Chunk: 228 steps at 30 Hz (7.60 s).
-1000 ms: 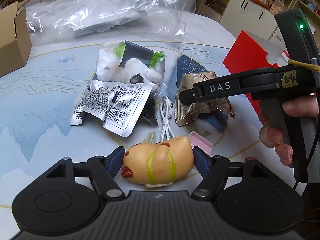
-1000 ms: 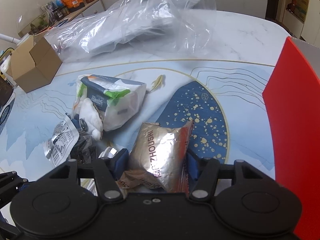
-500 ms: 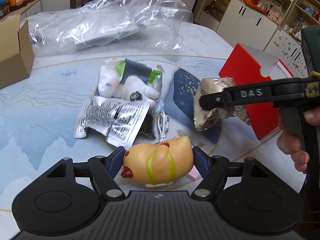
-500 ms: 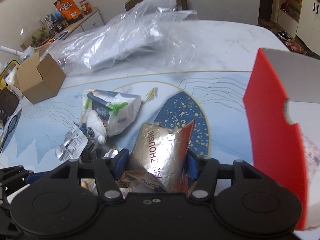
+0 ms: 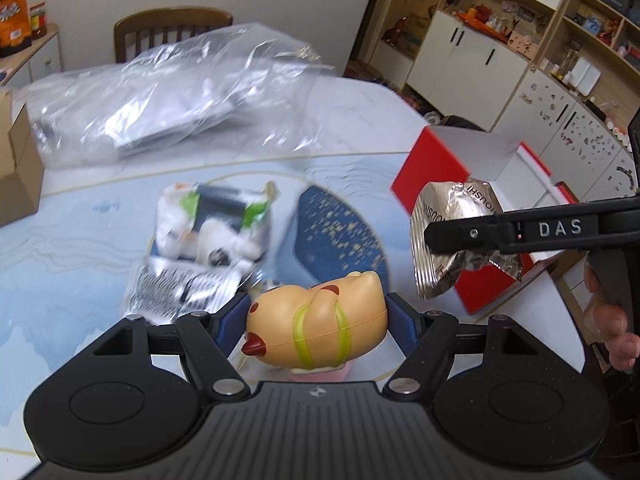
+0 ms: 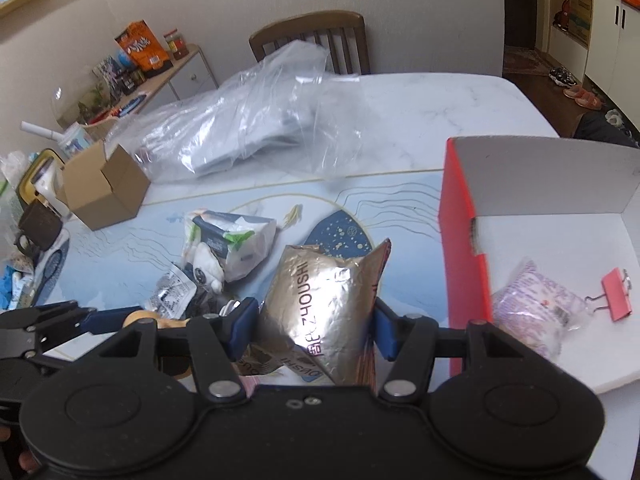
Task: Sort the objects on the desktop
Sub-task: 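Carry the chick toy and gold foil bag over the red shoebox, then release the chick toy and gold bag into the shoebox and withdraw both tools, then move both tools back to the pile toward the silver packet and pink tray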
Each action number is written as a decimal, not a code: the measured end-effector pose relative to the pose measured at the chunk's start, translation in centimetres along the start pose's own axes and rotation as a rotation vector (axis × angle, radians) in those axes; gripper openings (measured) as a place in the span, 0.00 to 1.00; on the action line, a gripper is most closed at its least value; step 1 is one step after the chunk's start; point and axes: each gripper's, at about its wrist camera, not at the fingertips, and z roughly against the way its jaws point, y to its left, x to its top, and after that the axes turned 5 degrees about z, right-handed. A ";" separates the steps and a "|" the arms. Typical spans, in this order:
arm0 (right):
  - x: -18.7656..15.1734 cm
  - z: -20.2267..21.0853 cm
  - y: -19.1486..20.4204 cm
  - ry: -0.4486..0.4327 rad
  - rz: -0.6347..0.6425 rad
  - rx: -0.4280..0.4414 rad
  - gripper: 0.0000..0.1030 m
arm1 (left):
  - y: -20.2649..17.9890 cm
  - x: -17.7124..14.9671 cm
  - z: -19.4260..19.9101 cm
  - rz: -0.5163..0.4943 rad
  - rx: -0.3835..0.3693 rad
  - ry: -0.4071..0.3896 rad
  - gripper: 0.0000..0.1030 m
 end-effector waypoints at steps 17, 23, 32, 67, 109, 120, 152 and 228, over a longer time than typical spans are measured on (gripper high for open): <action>0.7 6.1 -6.4 -0.082 -0.012 0.001 0.57 | -7.9 3.1 -0.6 -0.071 -0.042 -0.048 0.70; 0.3 6.8 -10.0 -0.075 -0.022 -0.023 0.57 | -11.4 4.6 -1.3 -0.093 -0.058 -0.070 0.71; 0.0 7.7 -14.8 -0.077 -0.027 -0.053 0.57 | -16.3 6.4 -3.3 -0.136 -0.067 -0.081 0.70; -1.3 3.5 -23.8 0.043 -0.062 -0.099 0.57 | -26.6 13.1 -17.4 -0.355 -0.067 0.106 0.71; -2.7 2.1 -24.4 0.149 -0.053 -0.075 0.77 | -26.8 11.3 -26.4 -0.386 0.020 0.374 0.75; -2.1 5.2 -24.1 0.078 -0.048 -0.066 0.79 | -26.3 11.7 -23.1 -0.348 -0.020 0.313 0.79; -1.5 8.7 -15.5 -0.102 0.023 0.007 0.79 | -18.0 8.1 -4.7 -0.187 -0.069 -0.006 0.79; -6.8 -7.4 8.7 0.180 0.138 -0.039 0.85 | 10.5 0.8 -2.9 -0.530 -0.144 0.089 1.00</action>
